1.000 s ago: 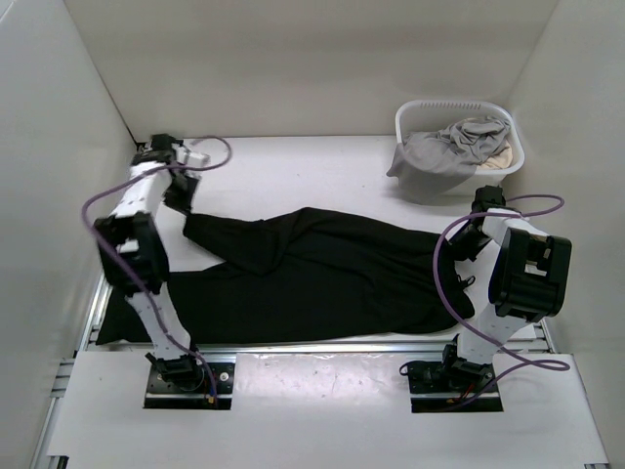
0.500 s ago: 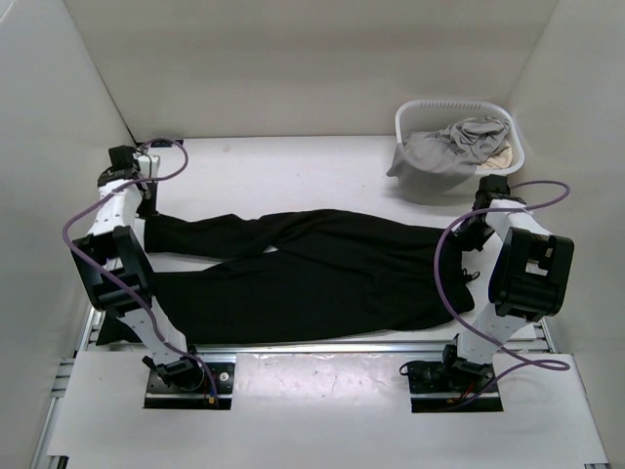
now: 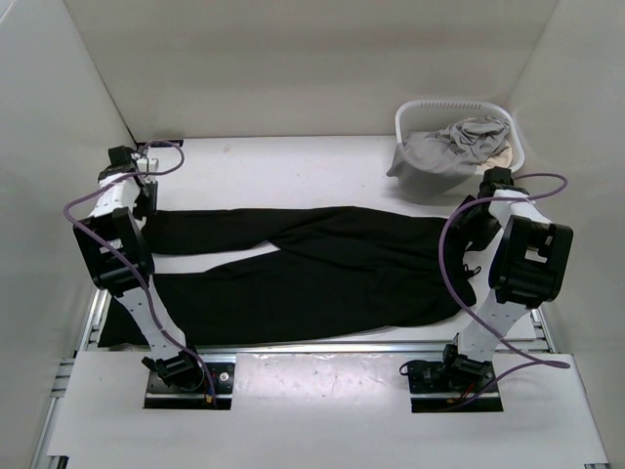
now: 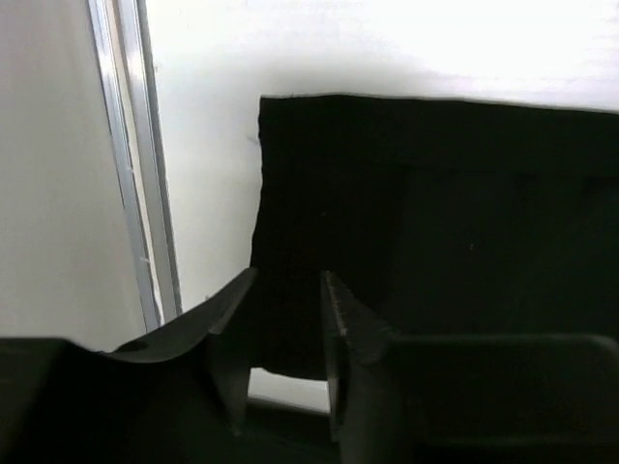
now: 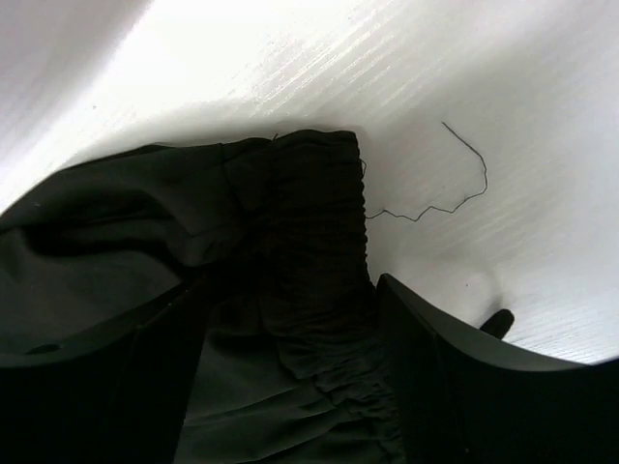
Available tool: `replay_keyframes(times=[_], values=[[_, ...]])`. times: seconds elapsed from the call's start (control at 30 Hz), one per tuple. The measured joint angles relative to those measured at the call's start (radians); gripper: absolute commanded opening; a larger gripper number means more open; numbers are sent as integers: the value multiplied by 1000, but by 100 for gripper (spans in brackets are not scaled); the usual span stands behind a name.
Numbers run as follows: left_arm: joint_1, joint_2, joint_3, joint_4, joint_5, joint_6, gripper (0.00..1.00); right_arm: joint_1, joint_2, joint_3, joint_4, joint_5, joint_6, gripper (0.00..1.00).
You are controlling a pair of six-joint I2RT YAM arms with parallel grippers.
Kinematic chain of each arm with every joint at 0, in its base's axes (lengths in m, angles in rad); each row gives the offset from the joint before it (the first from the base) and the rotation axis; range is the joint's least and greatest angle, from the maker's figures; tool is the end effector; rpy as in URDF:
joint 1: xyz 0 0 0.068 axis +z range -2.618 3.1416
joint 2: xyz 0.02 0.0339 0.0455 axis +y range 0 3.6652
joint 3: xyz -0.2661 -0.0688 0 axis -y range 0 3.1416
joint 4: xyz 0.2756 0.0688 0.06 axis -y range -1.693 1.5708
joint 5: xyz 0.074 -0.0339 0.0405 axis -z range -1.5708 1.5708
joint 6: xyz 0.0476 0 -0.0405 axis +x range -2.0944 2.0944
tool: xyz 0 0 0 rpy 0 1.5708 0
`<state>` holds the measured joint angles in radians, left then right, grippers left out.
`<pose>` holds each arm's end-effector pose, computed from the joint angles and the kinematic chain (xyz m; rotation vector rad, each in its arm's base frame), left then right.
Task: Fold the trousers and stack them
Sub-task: Flatten the trousers out, then fold the trousers
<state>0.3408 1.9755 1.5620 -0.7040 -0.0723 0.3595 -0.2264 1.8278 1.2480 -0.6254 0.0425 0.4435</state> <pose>0.4272 0.1551 0.1931 0.0028 2.7239 0.3080 0.3840 -0.0905 0.1565 0.9220 2.6159 -0.0031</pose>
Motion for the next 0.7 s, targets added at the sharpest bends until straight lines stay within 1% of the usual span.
replay_keyframes(times=[0.1,0.17,0.2,0.27,0.33,0.37,0.43,0.5,0.53,0.6,0.63,0.7], values=[[15,22,31,-23,10,0,47,-3,-11,1,9,-4,7,75],[21,27,71,-28,15,5,60,-3,-11,16,3,-1,14,76],[24,29,92,-25,21,10,63,-3,-8,30,-2,1,17,78],[28,35,128,-26,31,15,65,-3,2,64,-3,4,20,78],[28,58,165,-31,48,24,71,-3,26,100,-1,7,21,80],[28,82,188,-38,63,27,74,-3,42,114,-1,8,21,82],[28,140,228,-54,96,28,79,-3,80,133,1,8,24,82],[28,211,257,-73,121,24,79,-3,122,138,1,9,26,83],[28,245,262,-80,127,20,76,-3,139,138,-2,9,27,83],[28,305,286,-106,138,10,67,-3,159,154,-3,10,33,82],[29,307,295,-100,135,-1,64,-3,167,165,-2,11,35,82],[33,313,300,-110,145,-11,54,-2,179,178,-3,14,40,75]])
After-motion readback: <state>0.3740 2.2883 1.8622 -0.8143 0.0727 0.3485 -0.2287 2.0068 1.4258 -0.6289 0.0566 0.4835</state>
